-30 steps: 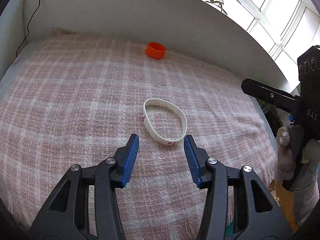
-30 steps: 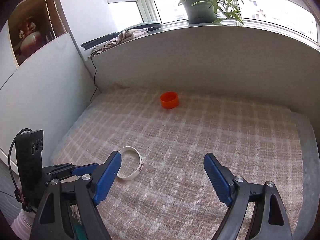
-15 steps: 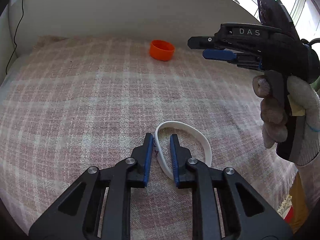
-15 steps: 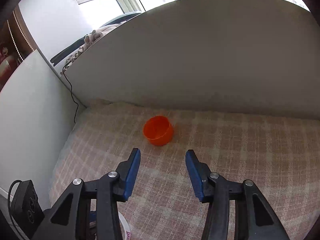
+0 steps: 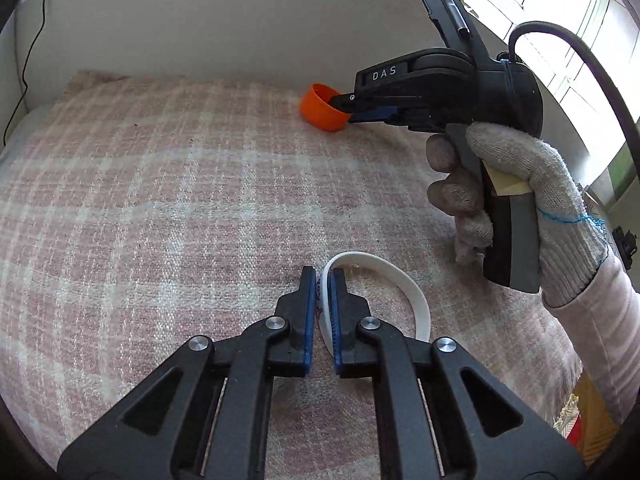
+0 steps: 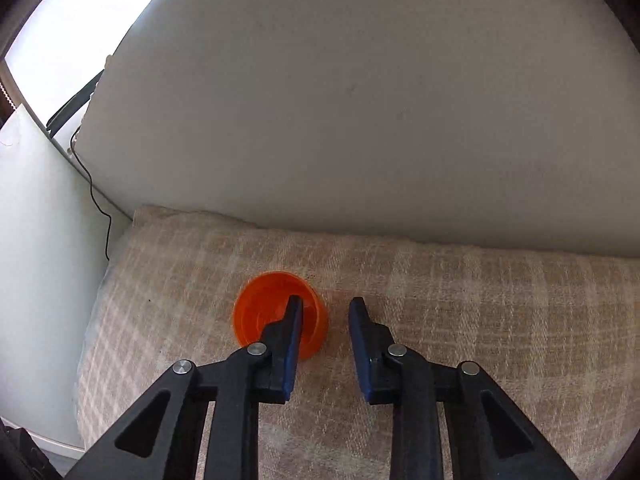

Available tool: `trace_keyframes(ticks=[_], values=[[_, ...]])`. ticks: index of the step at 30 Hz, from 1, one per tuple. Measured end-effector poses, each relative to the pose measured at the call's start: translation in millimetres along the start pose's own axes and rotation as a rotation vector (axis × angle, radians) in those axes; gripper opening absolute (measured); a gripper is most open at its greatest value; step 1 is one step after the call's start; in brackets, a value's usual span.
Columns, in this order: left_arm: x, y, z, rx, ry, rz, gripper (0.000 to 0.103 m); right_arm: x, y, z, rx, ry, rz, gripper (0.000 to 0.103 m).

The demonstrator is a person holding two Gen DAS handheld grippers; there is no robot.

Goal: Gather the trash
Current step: 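Grasp the white wristband with the left tool while the right tool grasps the orange cap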

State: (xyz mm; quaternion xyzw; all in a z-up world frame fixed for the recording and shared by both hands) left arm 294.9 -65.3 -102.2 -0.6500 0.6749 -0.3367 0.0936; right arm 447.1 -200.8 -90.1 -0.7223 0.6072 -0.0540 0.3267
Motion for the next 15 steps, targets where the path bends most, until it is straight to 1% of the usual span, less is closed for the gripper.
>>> trace_keyframes(ticks=[2,4,8,11,15], values=[[-6,-2,0,0.001,0.012,-0.016,0.003,-1,0,-1,0.002,0.009,0.0,0.009],[-11,-3,0,0.001,0.019,-0.023,0.003,1,0,-4,0.006,0.003,0.015,0.004],[-18,-2,-6,0.007,0.04,-0.05,0.003,2,4,-22,0.03,0.007,0.018,0.003],[-27,0,-13,0.018,0.054,-0.084,0.003,-2,9,-39,0.046,0.021,-0.012,0.002],[-40,6,-29,0.044,0.053,-0.109,0.003,-9,21,-61,0.063,0.019,-0.039,0.002]])
Point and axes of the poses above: each gripper's, at about its wrist camera, not at the fingertips, and z roughly the way its jaws point, x to its right, y to its underside, the point moved 2 cm from there along z, roughly the way its jaws point, and after that the axes turned 2 degrees about -z, right-handed, at the moved point
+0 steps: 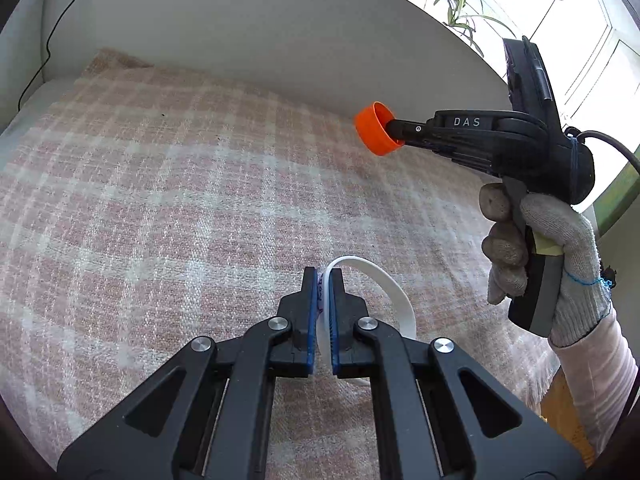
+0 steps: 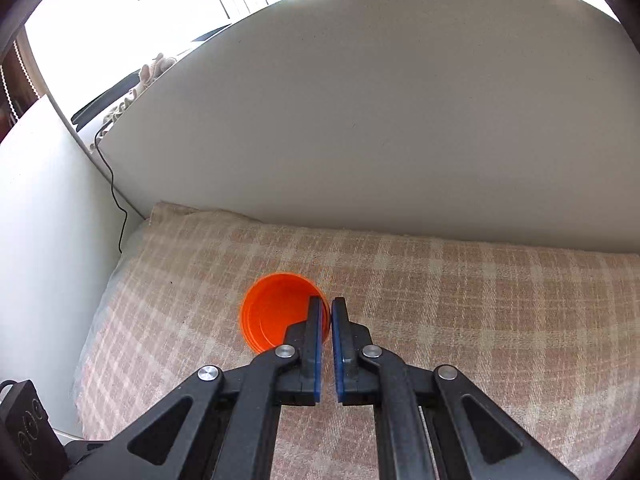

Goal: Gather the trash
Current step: 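Grasp the white wristband with the left tool while the right tool grasps the orange cap, then carry the wristband and orange cap down over the wastebasket with both tools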

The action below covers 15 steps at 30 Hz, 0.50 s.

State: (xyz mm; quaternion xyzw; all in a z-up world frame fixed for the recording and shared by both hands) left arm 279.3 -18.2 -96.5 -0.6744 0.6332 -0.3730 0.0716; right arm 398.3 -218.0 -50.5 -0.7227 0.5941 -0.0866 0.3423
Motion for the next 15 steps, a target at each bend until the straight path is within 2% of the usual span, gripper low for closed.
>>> trace_keyframes(ticks=[6,15], values=[[-7,12,-31,0.035,-0.013,-0.005,0.003,-14,29,-41,0.025,-0.006,-0.05,0.002],[-8,46,-88,0.079,-0.022,-0.01,0.003,-43,99,-103,0.055,-0.025,-0.13,0.002]])
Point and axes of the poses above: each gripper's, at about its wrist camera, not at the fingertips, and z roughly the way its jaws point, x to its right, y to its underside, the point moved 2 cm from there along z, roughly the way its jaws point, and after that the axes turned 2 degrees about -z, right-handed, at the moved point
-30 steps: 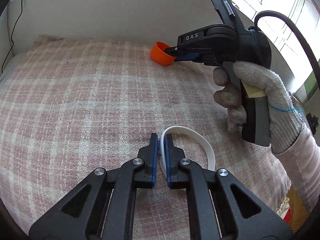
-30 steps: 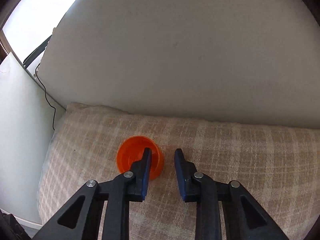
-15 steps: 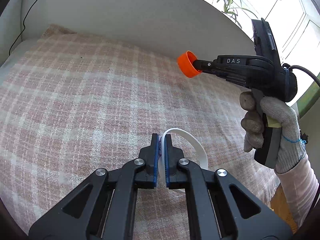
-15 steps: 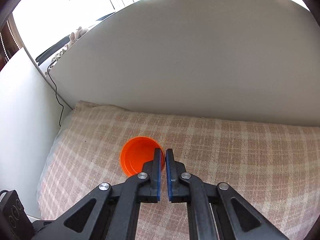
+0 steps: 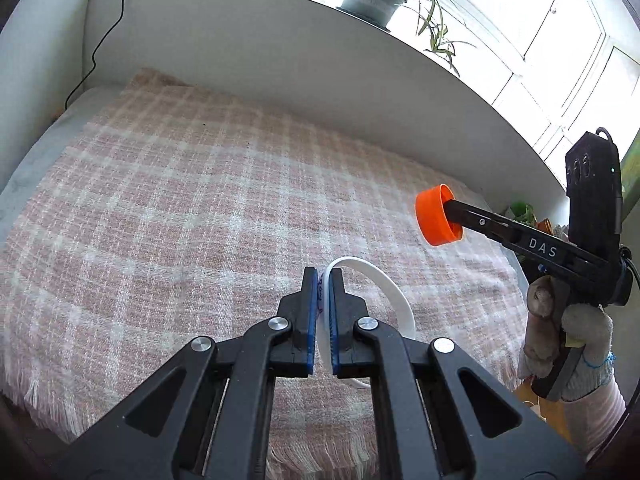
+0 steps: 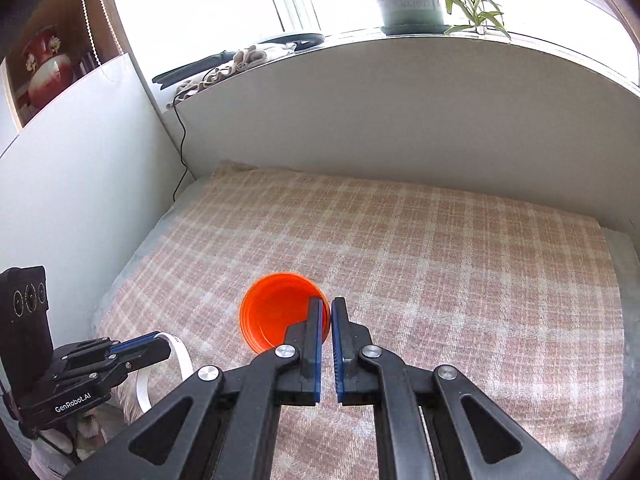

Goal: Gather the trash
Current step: 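Carry the wristband and orange cap down over the wastebasket with both tools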

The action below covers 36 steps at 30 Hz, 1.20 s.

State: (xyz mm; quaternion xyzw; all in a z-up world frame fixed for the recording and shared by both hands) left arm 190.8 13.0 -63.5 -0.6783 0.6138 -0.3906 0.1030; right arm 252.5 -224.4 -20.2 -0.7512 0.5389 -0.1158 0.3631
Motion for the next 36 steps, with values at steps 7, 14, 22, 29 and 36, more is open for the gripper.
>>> trace_keyframes(ticks=[7,14,22,29,36], values=[[12,39,-34,0.021,-0.006,0.001,0.003,-36,52,-39,0.015,0.012,-0.069,0.002],[21,81,-64,0.031,-0.009,-0.001,0.003,-63,103,-69,0.026,0.0,-0.097,0.002],[10,131,-70,-0.005,-0.048,-0.02,0.003,-75,160,-79,0.004,-0.033,-0.082,0.002],[-8,168,-65,-0.035,-0.099,-0.039,0.003,-80,206,-65,-0.063,-0.033,-0.098,0.002],[-19,207,-54,-0.086,-0.122,-0.06,0.003,-79,237,-54,-0.115,-0.041,-0.077,0.002]])
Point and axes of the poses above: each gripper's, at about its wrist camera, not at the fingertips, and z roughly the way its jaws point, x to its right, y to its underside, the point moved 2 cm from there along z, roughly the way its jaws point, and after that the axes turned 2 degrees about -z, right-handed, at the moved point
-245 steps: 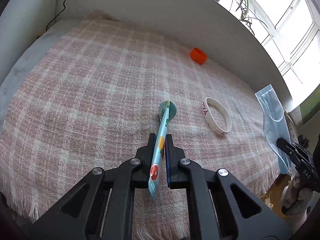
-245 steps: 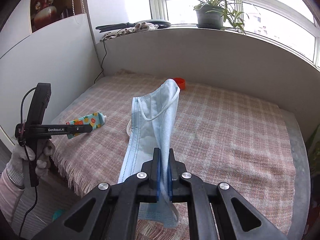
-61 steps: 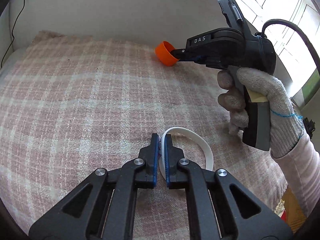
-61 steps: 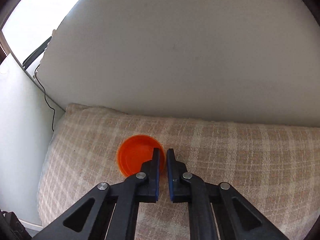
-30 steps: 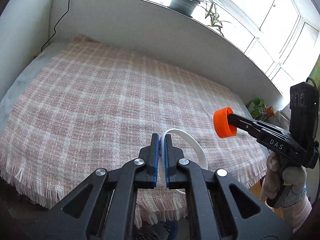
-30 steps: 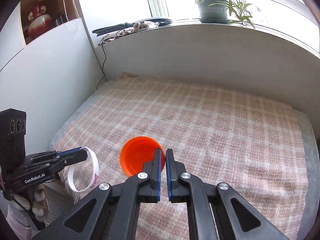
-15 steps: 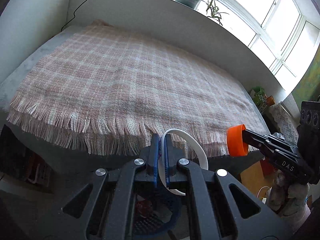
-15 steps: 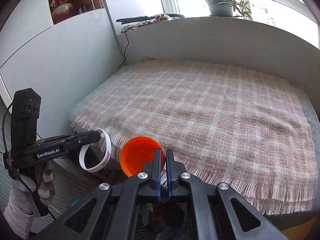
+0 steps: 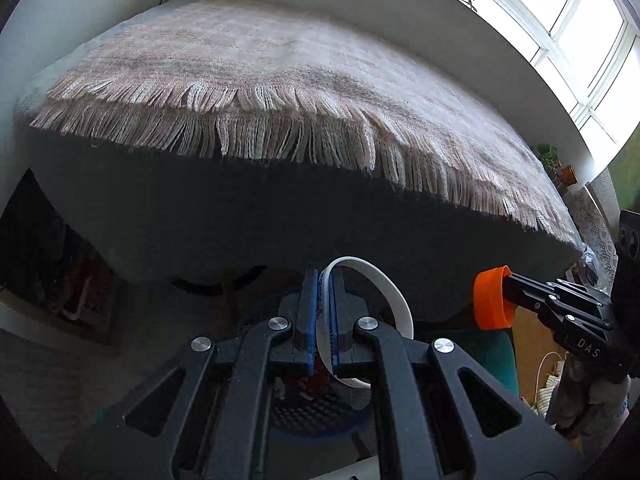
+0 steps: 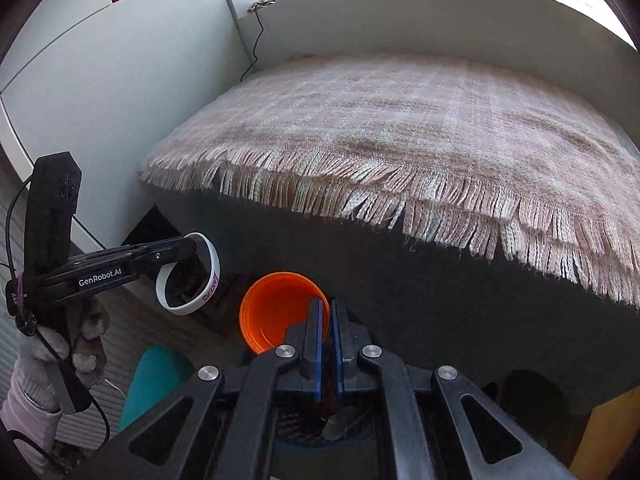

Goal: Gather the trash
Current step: 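Carry the wristband and orange cap down over the wastebasket with both tools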

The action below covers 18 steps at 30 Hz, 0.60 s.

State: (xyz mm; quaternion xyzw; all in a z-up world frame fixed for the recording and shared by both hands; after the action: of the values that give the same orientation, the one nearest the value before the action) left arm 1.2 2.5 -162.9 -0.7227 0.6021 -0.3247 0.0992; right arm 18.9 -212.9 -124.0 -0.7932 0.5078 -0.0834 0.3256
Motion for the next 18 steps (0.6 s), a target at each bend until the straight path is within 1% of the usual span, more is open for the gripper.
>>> trace_keyframes(ticks=[9,18], values=[[-14,39,39,-0.102,-0.006,-0.049,0.003,-3,38,27,-0.068,0.019,0.007,0.002],[-14,58,66,-0.168,-0.012,-0.068,0.003,4,61,56,-0.13,0.044,0.028,0.002]])
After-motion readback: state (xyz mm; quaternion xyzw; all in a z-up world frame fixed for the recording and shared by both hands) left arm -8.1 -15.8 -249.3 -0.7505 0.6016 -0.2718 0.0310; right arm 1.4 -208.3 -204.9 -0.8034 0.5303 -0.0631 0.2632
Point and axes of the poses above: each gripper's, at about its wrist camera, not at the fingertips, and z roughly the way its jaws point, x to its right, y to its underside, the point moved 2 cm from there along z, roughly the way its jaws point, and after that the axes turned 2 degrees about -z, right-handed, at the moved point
